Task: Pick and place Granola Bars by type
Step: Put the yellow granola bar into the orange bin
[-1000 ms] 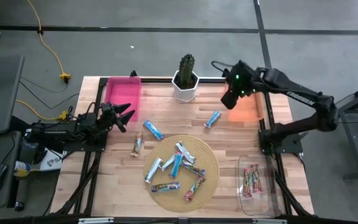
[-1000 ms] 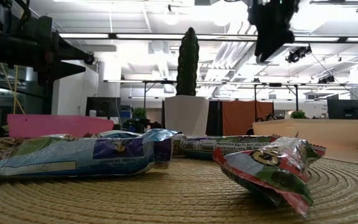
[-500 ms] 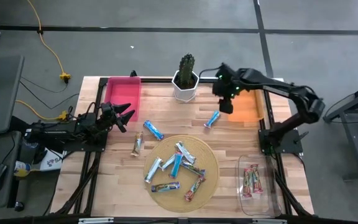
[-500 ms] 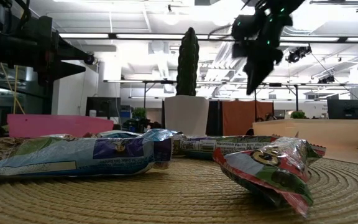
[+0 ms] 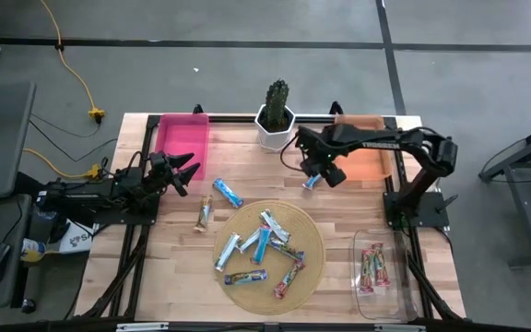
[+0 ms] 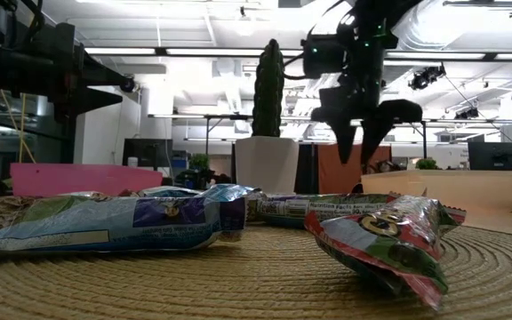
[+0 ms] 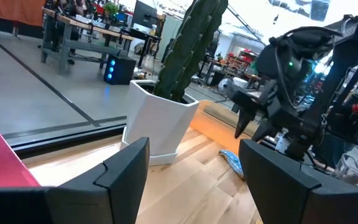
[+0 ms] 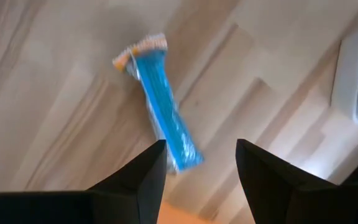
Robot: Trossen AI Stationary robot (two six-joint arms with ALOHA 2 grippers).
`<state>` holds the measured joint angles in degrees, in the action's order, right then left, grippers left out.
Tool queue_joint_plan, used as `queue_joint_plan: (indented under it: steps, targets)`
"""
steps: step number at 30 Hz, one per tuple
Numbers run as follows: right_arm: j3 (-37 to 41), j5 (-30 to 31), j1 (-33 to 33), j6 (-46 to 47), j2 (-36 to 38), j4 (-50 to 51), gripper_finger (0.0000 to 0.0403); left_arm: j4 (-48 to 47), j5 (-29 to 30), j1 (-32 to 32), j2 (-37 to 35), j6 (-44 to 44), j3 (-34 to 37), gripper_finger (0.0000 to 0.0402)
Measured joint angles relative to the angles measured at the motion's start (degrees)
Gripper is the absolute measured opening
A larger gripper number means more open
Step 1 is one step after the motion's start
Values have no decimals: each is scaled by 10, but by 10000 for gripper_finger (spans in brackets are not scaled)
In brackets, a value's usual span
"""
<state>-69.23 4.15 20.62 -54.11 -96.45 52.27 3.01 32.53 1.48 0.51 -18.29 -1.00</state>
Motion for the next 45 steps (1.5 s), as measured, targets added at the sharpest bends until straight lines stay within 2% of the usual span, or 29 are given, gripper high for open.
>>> queue_joint_plan:
  steps: [16,22,31,41,45]
  targets:
    - [1,-32,-19,27,-60,13,177,0,0,0,0,0,0,245]
    - [38,-17,-16,29,-60,-2,177,0,0,0,0,0,0,245]
    - [102,59,-15,57,-60,-90,177,0,0,0,0,0,0,245]
    - [127,53,-15,64,-57,-113,176,0,0,0,0,0,0,245]
    - [128,48,-15,77,-57,-114,163,0,0,0,0,0,0,245]
